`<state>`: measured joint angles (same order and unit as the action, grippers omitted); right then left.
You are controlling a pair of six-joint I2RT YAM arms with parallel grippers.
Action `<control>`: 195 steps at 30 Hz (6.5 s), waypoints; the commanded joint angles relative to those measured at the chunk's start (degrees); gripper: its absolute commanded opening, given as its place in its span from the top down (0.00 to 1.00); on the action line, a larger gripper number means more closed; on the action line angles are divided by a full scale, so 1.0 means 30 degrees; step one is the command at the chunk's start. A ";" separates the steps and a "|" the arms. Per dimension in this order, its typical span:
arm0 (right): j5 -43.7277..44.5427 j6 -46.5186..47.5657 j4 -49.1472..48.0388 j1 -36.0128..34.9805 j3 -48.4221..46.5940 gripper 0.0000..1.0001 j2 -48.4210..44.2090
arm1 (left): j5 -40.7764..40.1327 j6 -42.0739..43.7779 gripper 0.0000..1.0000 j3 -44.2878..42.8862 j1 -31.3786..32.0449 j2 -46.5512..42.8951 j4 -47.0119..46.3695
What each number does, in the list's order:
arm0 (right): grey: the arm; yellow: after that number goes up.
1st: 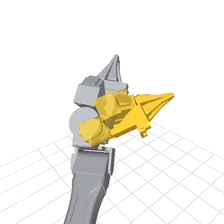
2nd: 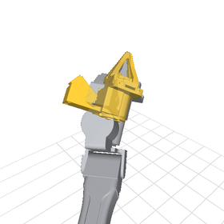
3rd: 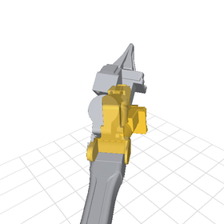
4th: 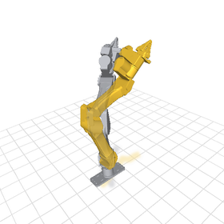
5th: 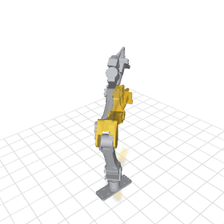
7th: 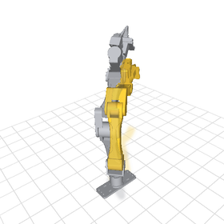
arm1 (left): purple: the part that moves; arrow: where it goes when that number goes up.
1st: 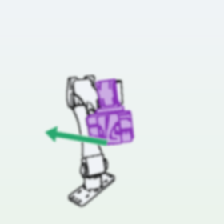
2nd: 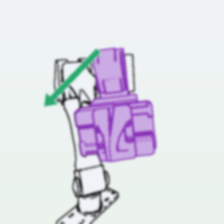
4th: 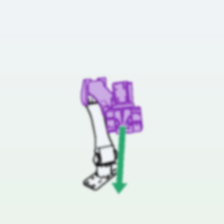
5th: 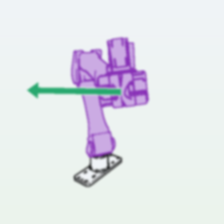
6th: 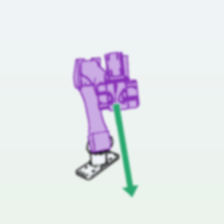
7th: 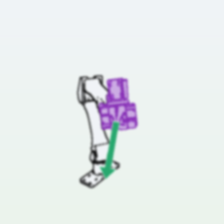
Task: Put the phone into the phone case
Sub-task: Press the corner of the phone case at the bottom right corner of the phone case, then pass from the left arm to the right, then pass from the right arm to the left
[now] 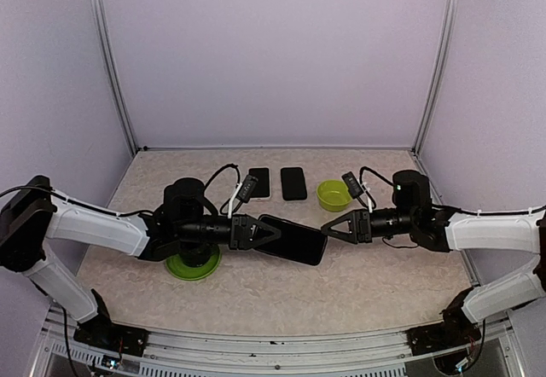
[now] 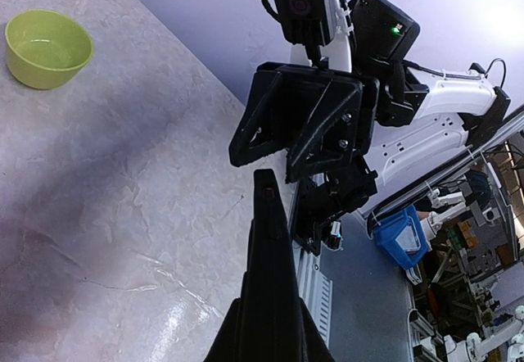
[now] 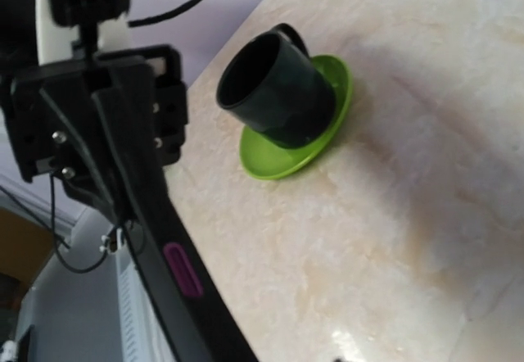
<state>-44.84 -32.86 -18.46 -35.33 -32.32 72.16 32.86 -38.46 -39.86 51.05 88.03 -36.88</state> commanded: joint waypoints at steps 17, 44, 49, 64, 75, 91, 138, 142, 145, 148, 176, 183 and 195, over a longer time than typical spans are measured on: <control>-0.3977 -0.0219 -0.0051 0.0134 -0.0756 1.00 -0.0818 | -0.0089 0.1101 1.00 -0.1198 -0.0111 0.0315 -0.0269; -0.5097 -0.1322 0.0020 0.2461 -0.0068 0.63 -0.2891 | -0.0773 0.1525 1.00 -0.1224 -0.0170 0.0369 0.0627; -0.3376 0.0206 0.1821 0.2406 -0.0254 0.53 -0.2072 | -0.0607 0.1380 1.00 -0.1078 -0.0174 0.0278 0.0217; -0.0046 0.2203 0.3364 0.0030 -0.1336 0.60 0.1119 | -0.0817 0.1218 1.00 -0.1121 -0.0170 0.0348 0.0150; 0.0704 0.1932 0.3143 -0.0293 -0.1865 0.97 0.1559 | -0.0910 0.1181 1.00 -0.1099 -0.0155 0.0536 0.0177; 0.0142 0.3433 0.5731 -0.0293 -0.2532 1.00 0.0261 | -0.5378 0.2000 1.00 -0.1803 0.0093 0.0336 0.3494; -0.3578 1.1739 1.1406 -0.4541 -0.5961 1.00 0.3497 | 0.0514 1.0295 0.93 -0.7014 0.2347 0.0647 1.2916; -0.2497 1.1057 1.0139 -0.4476 -0.5554 1.00 0.2420 | -0.0103 0.9839 0.51 -0.6570 0.2209 0.0124 1.2456; -0.1824 0.9759 0.8567 -0.4023 -0.4854 1.00 0.1252 | -0.0896 0.9213 0.28 -0.6010 0.1874 -0.0644 1.1336; -0.1317 0.8238 0.6517 -0.3341 -0.3819 1.00 0.0066 | -0.1799 0.8071 0.16 -0.5290 0.1249 -0.1709 1.0108; 0.4110 -0.2365 -0.5786 -0.2166 -0.0231 1.00 -0.3165 | -0.0888 0.2915 0.06 -0.4124 0.0507 0.0068 0.4327; 0.3814 -0.2336 -0.5965 -0.2174 -0.0200 1.00 -0.2656 | 0.0433 0.1955 0.18 -0.4188 0.0592 0.0941 0.2640; 0.3683 -0.2154 -0.6801 -0.2182 -0.0009 1.00 -0.1866 | 0.1866 0.0724 0.75 -0.4613 0.0796 0.2277 0.0921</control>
<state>-32.93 -39.51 -32.71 -42.19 -32.49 66.52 36.53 -35.53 -51.40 52.97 93.84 -30.89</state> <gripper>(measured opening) 0.085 0.315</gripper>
